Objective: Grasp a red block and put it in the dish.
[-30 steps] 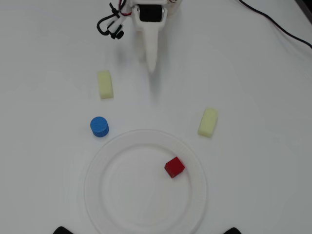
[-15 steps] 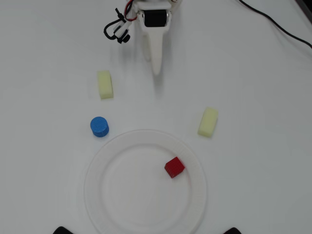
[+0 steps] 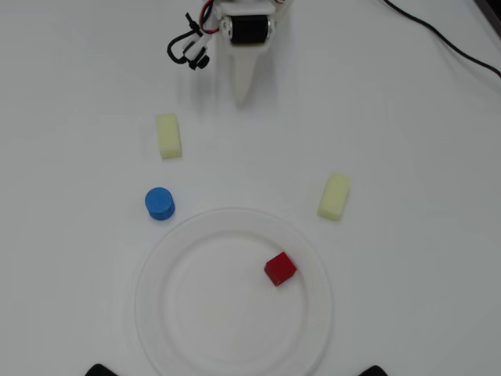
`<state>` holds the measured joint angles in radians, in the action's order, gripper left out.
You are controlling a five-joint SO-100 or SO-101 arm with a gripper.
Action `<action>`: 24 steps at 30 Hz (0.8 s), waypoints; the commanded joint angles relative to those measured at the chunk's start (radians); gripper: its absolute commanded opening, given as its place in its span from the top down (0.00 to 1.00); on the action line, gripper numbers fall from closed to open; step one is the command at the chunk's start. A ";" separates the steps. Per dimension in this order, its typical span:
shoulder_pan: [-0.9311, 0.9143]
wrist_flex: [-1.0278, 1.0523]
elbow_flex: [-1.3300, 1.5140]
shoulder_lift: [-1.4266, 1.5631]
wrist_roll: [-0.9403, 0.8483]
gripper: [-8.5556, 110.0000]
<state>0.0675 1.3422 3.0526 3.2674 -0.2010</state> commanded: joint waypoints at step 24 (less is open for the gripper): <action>0.012 0.075 0.106 0.183 0.015 0.93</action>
<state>0.0675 1.3422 3.0603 3.2674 -0.1917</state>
